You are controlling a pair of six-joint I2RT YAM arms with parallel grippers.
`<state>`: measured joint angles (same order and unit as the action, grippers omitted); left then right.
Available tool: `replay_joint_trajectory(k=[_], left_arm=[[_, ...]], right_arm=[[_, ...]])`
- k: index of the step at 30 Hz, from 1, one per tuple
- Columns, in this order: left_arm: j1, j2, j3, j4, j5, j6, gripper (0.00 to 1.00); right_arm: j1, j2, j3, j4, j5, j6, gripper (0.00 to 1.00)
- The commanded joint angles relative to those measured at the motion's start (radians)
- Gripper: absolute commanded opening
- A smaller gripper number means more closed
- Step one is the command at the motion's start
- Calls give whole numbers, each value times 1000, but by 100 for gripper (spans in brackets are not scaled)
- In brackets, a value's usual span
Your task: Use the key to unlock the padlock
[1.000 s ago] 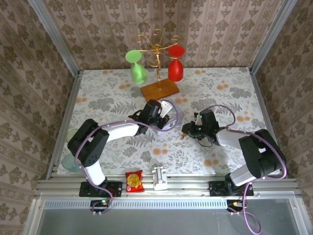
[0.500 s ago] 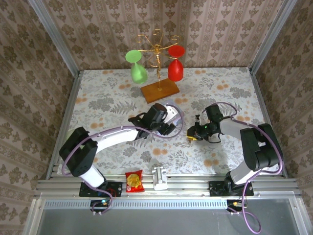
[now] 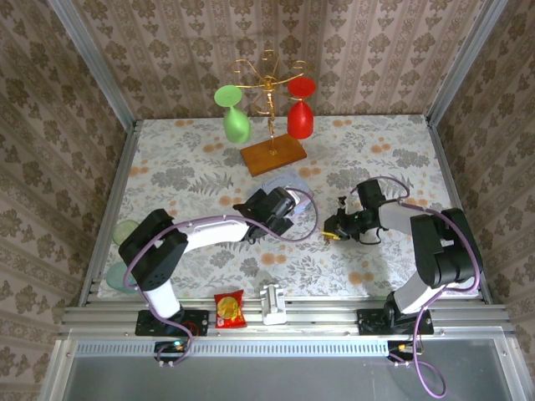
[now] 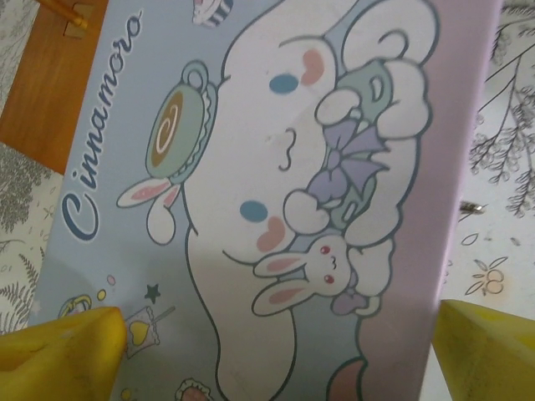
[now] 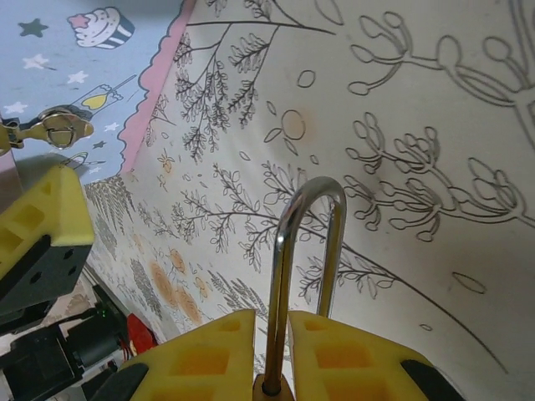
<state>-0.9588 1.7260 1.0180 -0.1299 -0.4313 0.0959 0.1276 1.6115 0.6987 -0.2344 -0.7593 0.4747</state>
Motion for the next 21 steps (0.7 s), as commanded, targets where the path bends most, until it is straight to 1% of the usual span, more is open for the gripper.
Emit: replay_joint_trajectory(k=[1,3,4,8,10,12,14,19,21], left_arm=[[2,-26,-38,17,-28,-39,94],[3,-31,-47,30,-5,-44,94],[3,-30,-47,32,8,-46,94],[0,-34,-49,40,31,-56,94],[-1,-38,-54,51,38,-60,94],[-1,-44,-58,64,50,-64,94],[-1,-50,-60,68,61,-63,93],[1,-54,-52,57,45,-52,93],[-1,-45,-39,34,11,-48,94]], right_arm=[[-13,28,-24,49,-54,19,0],[-23,43,-39,94,-71,45,0],[-25,49,-41,99,-70,49,2],[-28,39,-48,80,-39,45,15],[-28,30,-33,32,3,25,16],[-27,27,-16,-25,54,-10,20],[-26,28,-5,-56,73,-31,20],[-26,11,14,-133,156,-75,25],[-26,7,21,-151,191,-85,26]])
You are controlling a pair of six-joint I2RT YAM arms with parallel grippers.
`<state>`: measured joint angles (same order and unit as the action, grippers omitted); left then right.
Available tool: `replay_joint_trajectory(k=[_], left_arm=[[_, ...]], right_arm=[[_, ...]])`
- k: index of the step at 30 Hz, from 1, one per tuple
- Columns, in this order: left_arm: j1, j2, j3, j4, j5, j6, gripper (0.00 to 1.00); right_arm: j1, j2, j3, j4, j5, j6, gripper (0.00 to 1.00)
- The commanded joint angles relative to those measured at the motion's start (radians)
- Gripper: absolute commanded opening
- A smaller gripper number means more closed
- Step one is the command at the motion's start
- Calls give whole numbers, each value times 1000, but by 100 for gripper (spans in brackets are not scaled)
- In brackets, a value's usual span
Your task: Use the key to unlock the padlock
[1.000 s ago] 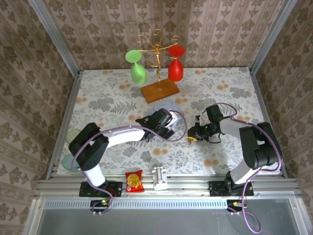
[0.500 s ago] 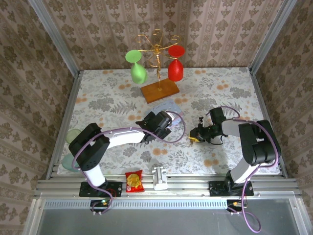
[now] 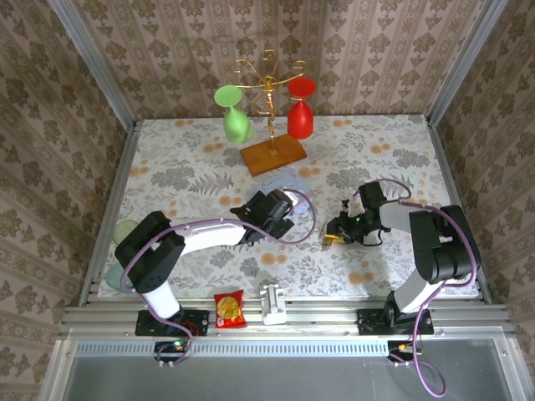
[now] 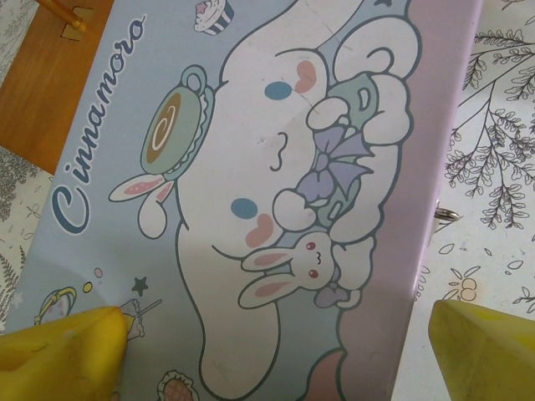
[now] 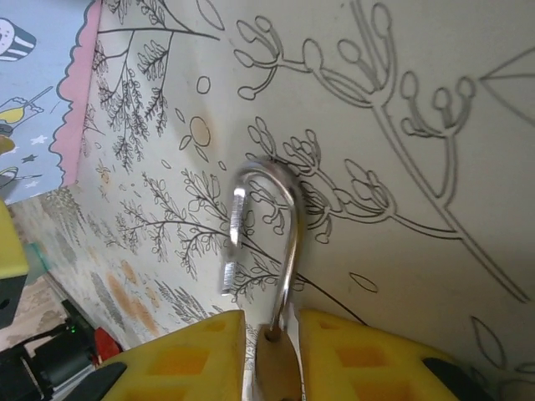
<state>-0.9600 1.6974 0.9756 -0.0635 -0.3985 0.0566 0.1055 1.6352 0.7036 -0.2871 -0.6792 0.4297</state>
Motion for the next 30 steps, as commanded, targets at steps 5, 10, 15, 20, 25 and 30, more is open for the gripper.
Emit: replay_joint_trajectory(k=[5,10,15,20,25,30], left_arm=[[-19,7,34,-114,-163,-19,95],[6,7,11,-143,-208,-89,100],[73,0,-6,-105,-164,-164,100],[120,-41,-38,-102,-164,-181,100],[176,-74,-71,-101,-153,-148,100],[148,-133,-87,-73,-111,-128,100]], right_arm=[[-3,-43,1,-82,145,-12,27],[12,-77,-1,-10,156,21,29],[27,-17,66,35,158,32,30],[90,44,95,73,146,50,30],[123,99,108,111,140,66,29],[111,56,105,87,198,73,28]])
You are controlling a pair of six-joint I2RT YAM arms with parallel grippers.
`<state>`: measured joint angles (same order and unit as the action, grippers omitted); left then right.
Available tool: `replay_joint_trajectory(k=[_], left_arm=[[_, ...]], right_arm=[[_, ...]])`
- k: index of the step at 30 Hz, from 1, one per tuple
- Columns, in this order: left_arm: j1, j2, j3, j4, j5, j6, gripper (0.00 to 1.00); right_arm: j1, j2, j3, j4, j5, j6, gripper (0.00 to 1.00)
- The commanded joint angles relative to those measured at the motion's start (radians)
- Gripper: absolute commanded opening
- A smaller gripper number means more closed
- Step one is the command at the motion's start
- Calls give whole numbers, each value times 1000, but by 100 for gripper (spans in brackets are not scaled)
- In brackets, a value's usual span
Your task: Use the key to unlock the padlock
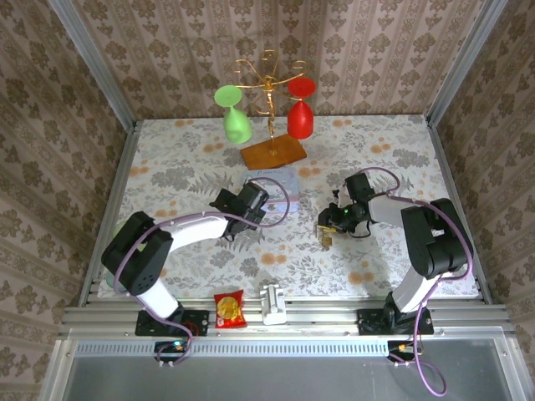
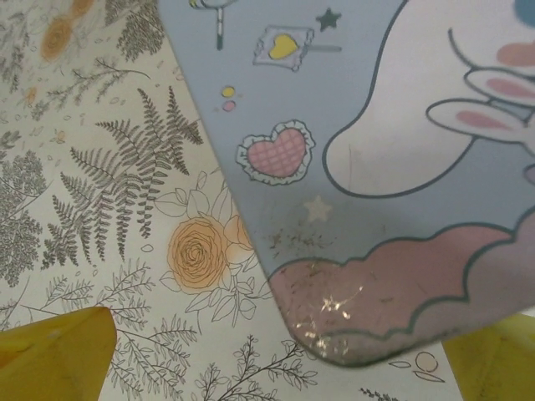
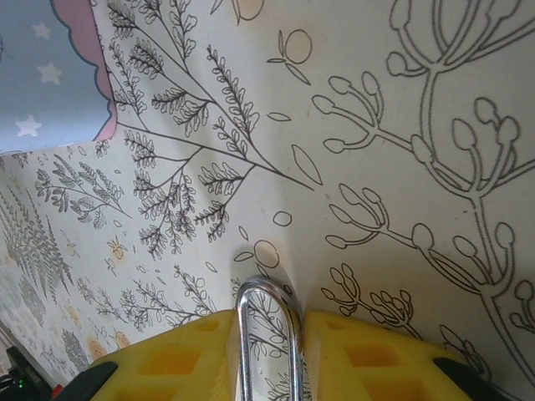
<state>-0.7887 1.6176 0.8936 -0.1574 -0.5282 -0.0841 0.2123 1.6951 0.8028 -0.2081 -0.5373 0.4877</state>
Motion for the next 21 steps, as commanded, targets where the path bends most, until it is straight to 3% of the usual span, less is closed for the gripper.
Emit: replay_joint_trajectory(k=[1,5,8,9,10,12,15,18,21], left_arm=[[-26,-60,-1,20,22,11,100],[-24,-125,37,3,55,26,100],[-34,-252,6,24,103,24,100],[-32,-311,-26,48,119,17,100],[-25,-375,-73,92,124,16,100],[26,-493,-172,188,99,-15,100],[202,-603,-315,345,144,-35,100],[379,-587,-398,474,112,-18,100],[495,-453,-393,562,115,39,100]], right_arm=[[3,-17,6,5,64,12,28],[2,-137,24,3,156,-12,33],[2,-259,65,-51,317,-67,50],[4,-294,87,-75,397,-99,95],[3,-339,107,-102,495,-120,100],[-1,-378,129,-130,671,-174,100],[-19,-391,126,-82,810,-267,100],[-41,-378,49,78,887,-400,100],[-78,-376,-99,332,876,-477,100]])
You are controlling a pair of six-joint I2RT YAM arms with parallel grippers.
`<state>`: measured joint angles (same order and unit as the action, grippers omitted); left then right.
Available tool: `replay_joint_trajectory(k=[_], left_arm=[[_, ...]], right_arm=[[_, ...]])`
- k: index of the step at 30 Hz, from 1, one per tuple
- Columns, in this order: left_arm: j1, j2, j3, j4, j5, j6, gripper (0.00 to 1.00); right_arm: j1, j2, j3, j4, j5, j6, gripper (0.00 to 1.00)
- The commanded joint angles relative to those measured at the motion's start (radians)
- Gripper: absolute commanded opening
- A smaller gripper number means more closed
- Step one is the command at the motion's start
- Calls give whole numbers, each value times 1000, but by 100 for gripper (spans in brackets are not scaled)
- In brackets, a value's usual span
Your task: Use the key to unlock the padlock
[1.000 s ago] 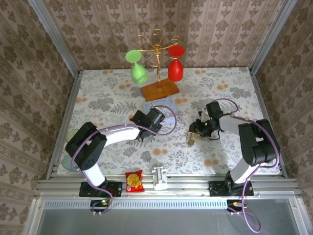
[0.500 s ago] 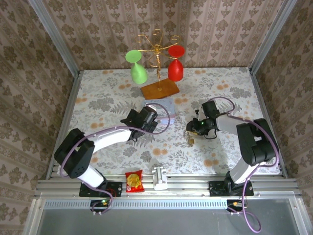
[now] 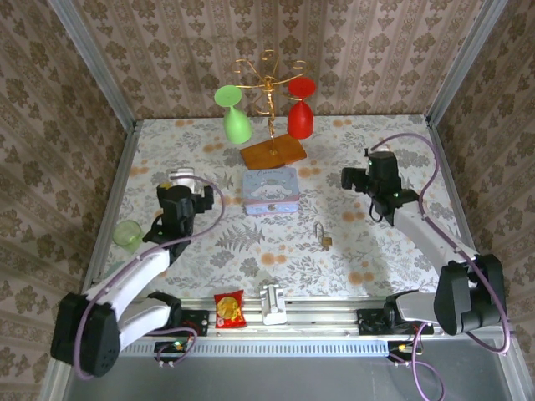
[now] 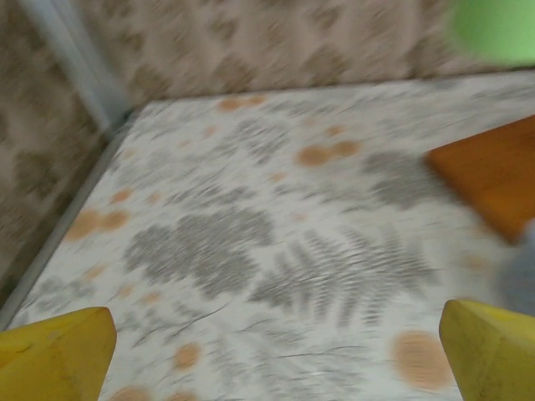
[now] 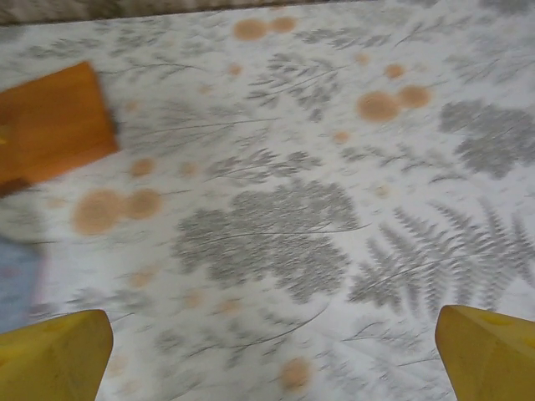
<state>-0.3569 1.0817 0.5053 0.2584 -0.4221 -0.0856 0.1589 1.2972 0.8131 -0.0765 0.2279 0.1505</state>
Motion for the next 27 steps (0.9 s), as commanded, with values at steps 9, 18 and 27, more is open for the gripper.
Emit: replay_joint_trajectory(k=[9,18,27], left_arm=[[210,404,11,387,101,207,100],[321,444,-92,599,287,129,100],[327,476,-117,664,335,143,100]], right_arm=[[-171,88,-335,677,-98,-59,100],[-159,230,-433,976,-110,-72,100],[-144,230,-421,954,-93,-88,100]])
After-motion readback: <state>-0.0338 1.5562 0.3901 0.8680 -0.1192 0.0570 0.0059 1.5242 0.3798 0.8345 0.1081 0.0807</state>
